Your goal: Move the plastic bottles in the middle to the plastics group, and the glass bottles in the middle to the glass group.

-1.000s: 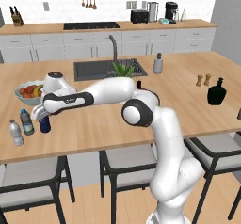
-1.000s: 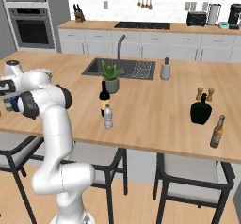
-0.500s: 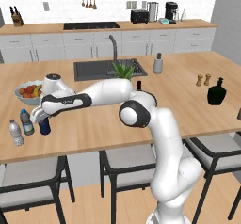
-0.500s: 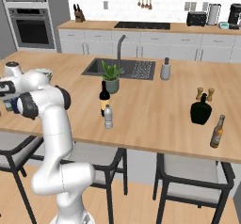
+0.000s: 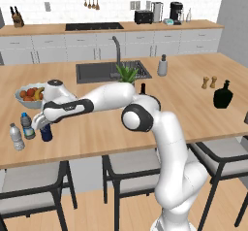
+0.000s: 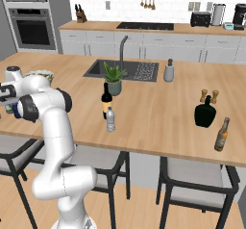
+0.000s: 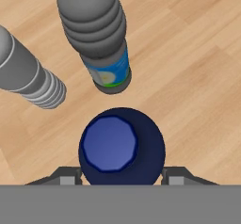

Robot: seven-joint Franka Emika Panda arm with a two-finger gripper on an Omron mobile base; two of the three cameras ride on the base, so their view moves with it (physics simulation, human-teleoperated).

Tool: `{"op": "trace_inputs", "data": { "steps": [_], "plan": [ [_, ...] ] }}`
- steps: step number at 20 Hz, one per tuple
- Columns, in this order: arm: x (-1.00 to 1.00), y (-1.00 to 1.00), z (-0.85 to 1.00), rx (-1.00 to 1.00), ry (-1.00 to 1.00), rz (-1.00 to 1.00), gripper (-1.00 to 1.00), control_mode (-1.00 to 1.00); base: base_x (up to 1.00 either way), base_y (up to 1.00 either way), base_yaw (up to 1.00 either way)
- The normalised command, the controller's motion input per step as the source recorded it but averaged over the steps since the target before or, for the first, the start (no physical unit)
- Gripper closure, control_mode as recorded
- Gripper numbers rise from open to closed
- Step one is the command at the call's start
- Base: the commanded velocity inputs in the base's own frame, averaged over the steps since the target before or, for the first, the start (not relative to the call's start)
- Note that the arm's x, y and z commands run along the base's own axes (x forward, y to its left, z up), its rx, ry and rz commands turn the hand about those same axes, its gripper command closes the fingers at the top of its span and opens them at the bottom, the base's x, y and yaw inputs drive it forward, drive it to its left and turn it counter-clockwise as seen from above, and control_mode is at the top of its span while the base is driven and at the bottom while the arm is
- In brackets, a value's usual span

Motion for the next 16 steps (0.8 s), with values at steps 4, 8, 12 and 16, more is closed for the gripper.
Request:
{"op": "trace_inputs", "data": {
  "steps": [4, 8, 12, 16],
  "plan": [
    [0.0, 0.0, -0.13, 0.0, 0.0, 0.0, 1.0, -1.0, 0.0, 0.0, 0.0],
    [0.0, 0.0, -0.1, 0.0, 0.0, 0.0, 1.0, -1.0, 0.0, 0.0, 0.0],
    [0.0, 0.0, -0.1, 0.0, 0.0, 0.0, 1.0, -1.0, 0.0, 0.0, 0.0],
    [0.0, 0.0, 0.0, 0.0, 0.0, 0.0, 1.0, -1.0, 0.0, 0.0, 0.0]
  ]
}}
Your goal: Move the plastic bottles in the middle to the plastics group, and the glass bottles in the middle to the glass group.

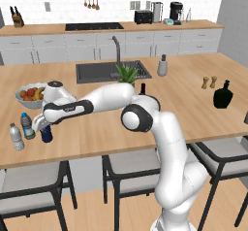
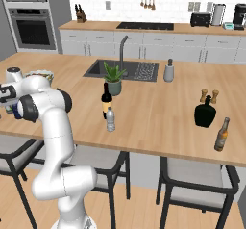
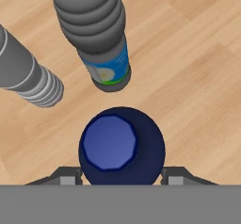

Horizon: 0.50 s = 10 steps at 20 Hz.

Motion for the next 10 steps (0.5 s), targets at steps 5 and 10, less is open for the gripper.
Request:
{"op": "trace_inputs", "data": {
  "steps": [5, 10],
  "plan": [
    [0.0, 0.0, 0.0, 0.0, 0.0, 0.0, -1.0, -1.0, 0.0, 0.0, 0.0],
    [0.0, 0.0, 0.0, 0.0, 0.0, 0.0, -1.0, -1.0, 0.0, 0.0, 0.0]
  ]
}}
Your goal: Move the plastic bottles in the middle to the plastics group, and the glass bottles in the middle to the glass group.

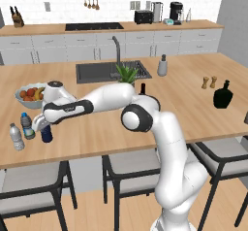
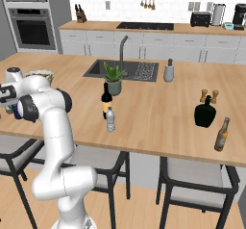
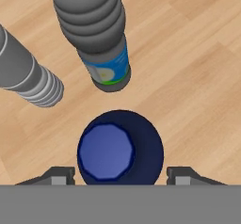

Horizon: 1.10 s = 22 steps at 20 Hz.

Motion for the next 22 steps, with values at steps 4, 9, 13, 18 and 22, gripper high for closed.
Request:
{"op": "trace_inputs", "data": {
  "steps": [4, 9, 13, 18, 22],
  "plan": [
    [0.0, 0.0, 0.0, 0.0, 0.0, 0.0, -1.0, -1.0, 0.0, 0.0, 0.0],
    [-0.16, -0.05, 0.1, 0.0, -0.03, 0.0, -1.0, -1.0, 0.0, 0.0, 0.0],
    [-0.75, -0.38, 0.32, 0.06, -0.09, 0.0, -1.0, -1.0, 0.0, 0.0, 0.0],
    [-0.97, -0.8, 0.1, 0.13, -0.12, -0.04, -1.0, -1.0, 0.0, 0.0, 0.0],
    [-0.72, -0.89, 0.06, 0.06, -0.07, -0.1, -1.0, -1.0, 0.0, 0.0, 0.0]
  ]
}}
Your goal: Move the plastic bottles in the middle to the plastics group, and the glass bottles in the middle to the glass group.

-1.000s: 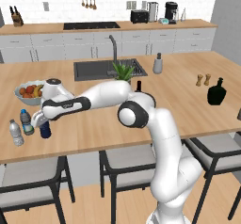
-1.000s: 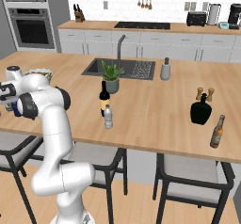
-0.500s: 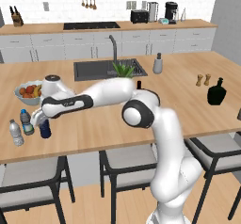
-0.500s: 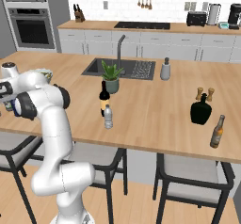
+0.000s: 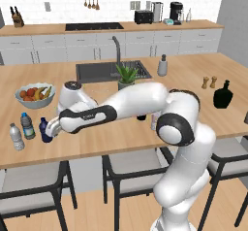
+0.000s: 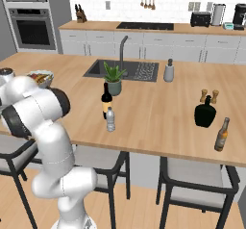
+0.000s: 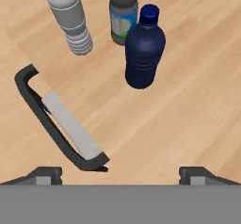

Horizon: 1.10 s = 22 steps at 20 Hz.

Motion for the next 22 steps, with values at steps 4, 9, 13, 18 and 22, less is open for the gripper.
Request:
{"op": "trace_inputs", "data": {
  "steps": [4, 9, 13, 18, 22],
  "plan": [
    [-0.31, -0.97, 0.24, 0.0, 0.0, -0.14, -1.0, -1.0, 0.0, 0.0, 0.0],
    [0.0, -0.57, 0.97, 0.0, 0.06, -0.06, -1.0, -1.0, 0.0, 0.0, 0.0],
    [-0.12, -0.71, 0.76, -0.01, 0.19, -0.09, -1.0, -1.0, 0.0, 0.0, 0.0],
    [-0.36, -0.82, 0.04, -0.11, 0.14, -0.25, -1.0, -1.0, 0.0, 0.0, 0.0],
    [-0.1, -0.95, 0.0, -0.22, 0.04, -0.34, -1.0, -1.0, 0.0, 0.0, 0.0]
  ]
}}
